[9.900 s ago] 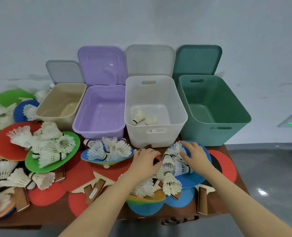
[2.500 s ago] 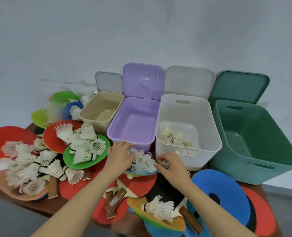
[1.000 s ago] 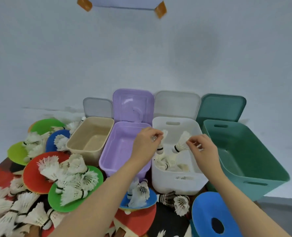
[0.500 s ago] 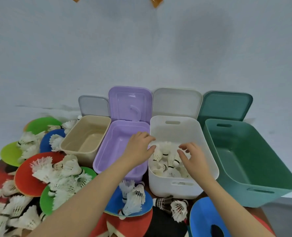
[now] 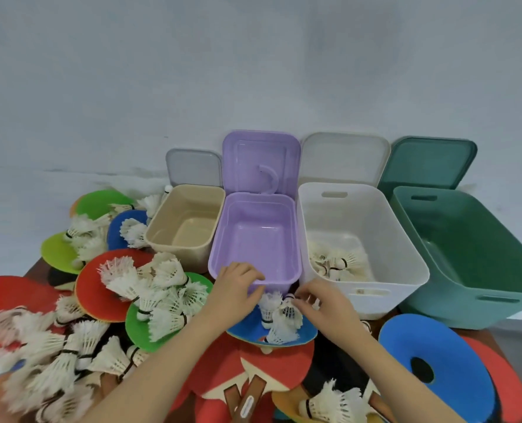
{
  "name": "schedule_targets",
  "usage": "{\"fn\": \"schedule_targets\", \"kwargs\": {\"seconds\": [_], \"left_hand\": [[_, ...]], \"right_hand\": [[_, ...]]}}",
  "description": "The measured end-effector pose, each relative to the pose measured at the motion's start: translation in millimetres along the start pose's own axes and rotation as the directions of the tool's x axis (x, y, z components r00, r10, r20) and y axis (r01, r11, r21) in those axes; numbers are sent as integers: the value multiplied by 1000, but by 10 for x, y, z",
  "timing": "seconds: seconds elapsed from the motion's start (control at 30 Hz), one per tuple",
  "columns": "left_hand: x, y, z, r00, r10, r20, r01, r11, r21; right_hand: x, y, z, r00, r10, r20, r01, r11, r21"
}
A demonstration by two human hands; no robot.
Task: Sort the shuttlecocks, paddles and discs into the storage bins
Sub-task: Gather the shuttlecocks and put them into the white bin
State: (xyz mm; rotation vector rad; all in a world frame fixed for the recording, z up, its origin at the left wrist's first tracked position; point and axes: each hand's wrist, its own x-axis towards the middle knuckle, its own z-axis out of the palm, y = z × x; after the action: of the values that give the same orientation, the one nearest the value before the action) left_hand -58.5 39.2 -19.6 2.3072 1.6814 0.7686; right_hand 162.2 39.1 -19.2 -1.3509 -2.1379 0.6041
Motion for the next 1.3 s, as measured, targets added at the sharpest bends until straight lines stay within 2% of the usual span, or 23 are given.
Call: {"fn": "schedule_targets", "kwargs": {"seconds": [0.07,0.2,0.37,0.47,0.67,0.8,0.93,1.1,1.3], "left_hand": [[-87,-85,88,999,1,33,-1,1000,-3],[-125,-148,226,971,-78,225,46,989,141],[-54,-104,342,940,-137,314,73,975,209],[-16,-112,401,941,-155,302,102,978,185],[-72,-129,387,974,-161,161,170,984,-44],[-151,-105,214,994,-93,49,100,978,-183],[-94,-55,4,996,-35,-79,13,965,-260],[181,142,-221,961,15,-276,-97,953,-287],[706,524,-327,930,60,-363,-180,935,-307]], "right_hand": [[-51,4,149,994,90,68,-88,996,-31],[-68,40,360,959,245,143,-224,963,-147],[-77,8,473,936,299,188,-257,942,-216],[-136,9,438,954,269,133,-251,958,-140],[-255,21,264,985,171,-20,-167,978,126],[-261,-76,132,983,151,-109,-122,965,233],[-193,-190,-22,977,86,-196,-44,977,210],[-22,-296,-285,938,55,-341,13,981,195],[278,-228,-776,875,65,-481,29,982,187]]}}
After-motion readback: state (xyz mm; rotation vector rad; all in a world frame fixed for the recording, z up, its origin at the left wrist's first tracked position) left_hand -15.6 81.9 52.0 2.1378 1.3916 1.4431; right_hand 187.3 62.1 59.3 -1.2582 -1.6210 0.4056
